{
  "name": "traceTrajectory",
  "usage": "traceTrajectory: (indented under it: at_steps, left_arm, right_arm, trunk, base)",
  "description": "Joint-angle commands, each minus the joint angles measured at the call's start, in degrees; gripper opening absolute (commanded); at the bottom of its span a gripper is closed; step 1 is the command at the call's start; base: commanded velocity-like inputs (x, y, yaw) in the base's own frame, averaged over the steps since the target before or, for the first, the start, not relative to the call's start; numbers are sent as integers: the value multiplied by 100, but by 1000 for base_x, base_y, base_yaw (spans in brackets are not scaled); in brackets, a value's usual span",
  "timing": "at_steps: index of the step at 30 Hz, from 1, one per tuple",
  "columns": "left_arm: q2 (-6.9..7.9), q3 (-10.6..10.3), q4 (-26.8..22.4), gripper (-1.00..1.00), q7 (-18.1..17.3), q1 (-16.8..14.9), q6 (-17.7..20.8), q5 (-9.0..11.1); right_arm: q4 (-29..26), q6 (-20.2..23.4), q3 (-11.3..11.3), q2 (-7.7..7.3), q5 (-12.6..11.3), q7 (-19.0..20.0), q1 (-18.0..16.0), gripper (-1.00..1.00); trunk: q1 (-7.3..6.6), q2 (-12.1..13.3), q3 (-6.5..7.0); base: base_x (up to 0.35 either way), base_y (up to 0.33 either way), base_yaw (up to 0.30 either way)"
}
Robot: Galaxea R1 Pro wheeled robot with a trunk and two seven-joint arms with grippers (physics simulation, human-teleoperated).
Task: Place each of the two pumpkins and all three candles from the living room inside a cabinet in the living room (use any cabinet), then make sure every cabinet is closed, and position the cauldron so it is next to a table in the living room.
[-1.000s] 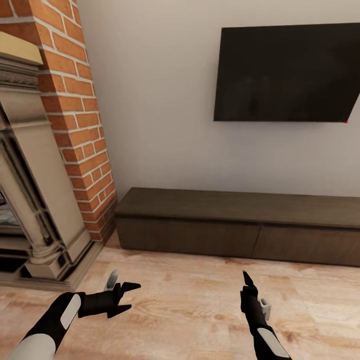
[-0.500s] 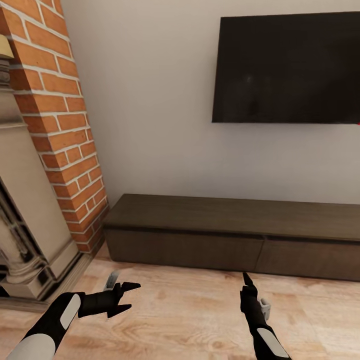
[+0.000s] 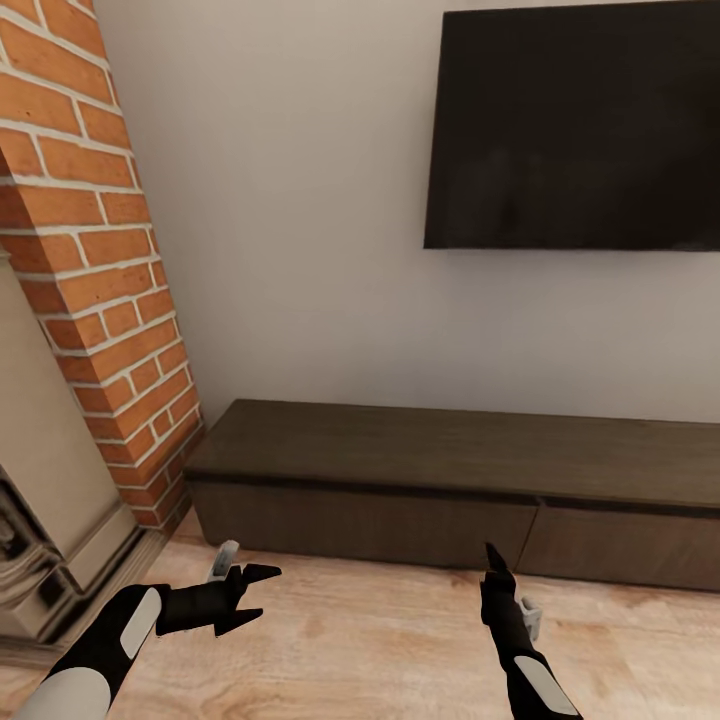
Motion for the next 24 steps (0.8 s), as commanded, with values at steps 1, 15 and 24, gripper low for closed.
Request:
traceTrajectory:
  at_steps: [1, 15, 24]
  left_arm:
    - [0, 0, 0, 100, 0, -1, 0, 1]
    - [-9, 0, 0, 100, -15, 6, -9, 8]
    - [-9, 0, 0, 100, -11, 6, -10, 7]
  right_arm:
    - [0, 0, 0, 0, -4, 1, 0, 100]
    - [205, 51, 9, -35, 42, 913, 0, 100]
    - [303, 53, 11, -101, 24, 1058, 0, 100]
  trunk:
    - [0, 0, 0]
    - [66, -120, -54]
    - [264, -481, -215]
  base:
    - [194, -1, 0]
    - [35, 0, 0]
    - [0, 0, 0]
